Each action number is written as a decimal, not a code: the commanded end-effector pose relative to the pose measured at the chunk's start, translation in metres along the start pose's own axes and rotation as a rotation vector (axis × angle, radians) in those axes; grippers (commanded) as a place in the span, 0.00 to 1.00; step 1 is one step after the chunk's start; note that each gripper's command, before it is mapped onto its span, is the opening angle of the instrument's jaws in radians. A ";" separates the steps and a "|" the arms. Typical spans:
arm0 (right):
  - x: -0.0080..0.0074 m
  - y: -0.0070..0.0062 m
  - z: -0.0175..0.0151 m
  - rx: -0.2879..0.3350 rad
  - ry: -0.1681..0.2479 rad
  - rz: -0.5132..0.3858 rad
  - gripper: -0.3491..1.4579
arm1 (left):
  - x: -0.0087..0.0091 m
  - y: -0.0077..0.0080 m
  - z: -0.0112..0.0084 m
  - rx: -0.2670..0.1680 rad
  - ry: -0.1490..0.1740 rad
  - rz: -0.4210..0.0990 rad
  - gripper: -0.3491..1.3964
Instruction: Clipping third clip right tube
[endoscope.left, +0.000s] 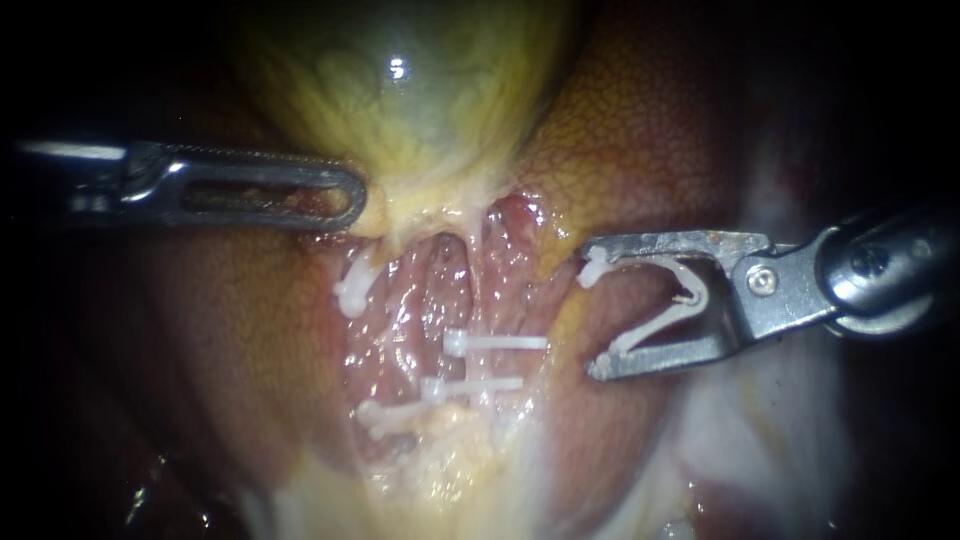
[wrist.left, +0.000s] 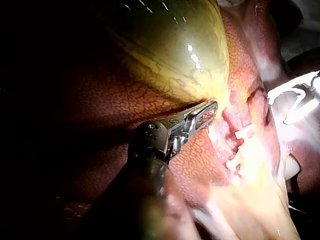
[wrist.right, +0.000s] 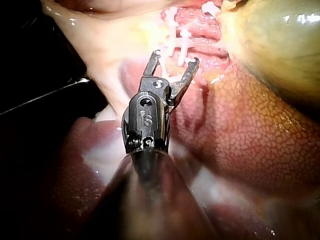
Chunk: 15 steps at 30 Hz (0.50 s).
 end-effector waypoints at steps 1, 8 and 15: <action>0.0000 0.0000 0.0000 0.000 0.000 0.000 0.47 | -0.0001 -0.0001 -0.0002 0.001 0.000 -0.001 0.00; 0.0000 0.0000 0.0000 0.006 0.003 0.005 0.47 | -0.0030 -0.0008 -0.0044 -0.003 0.002 -0.017 0.00; 0.0001 0.0001 0.0002 0.011 0.010 0.024 0.47 | -0.0047 -0.0017 -0.0076 -0.015 -0.027 -0.032 0.00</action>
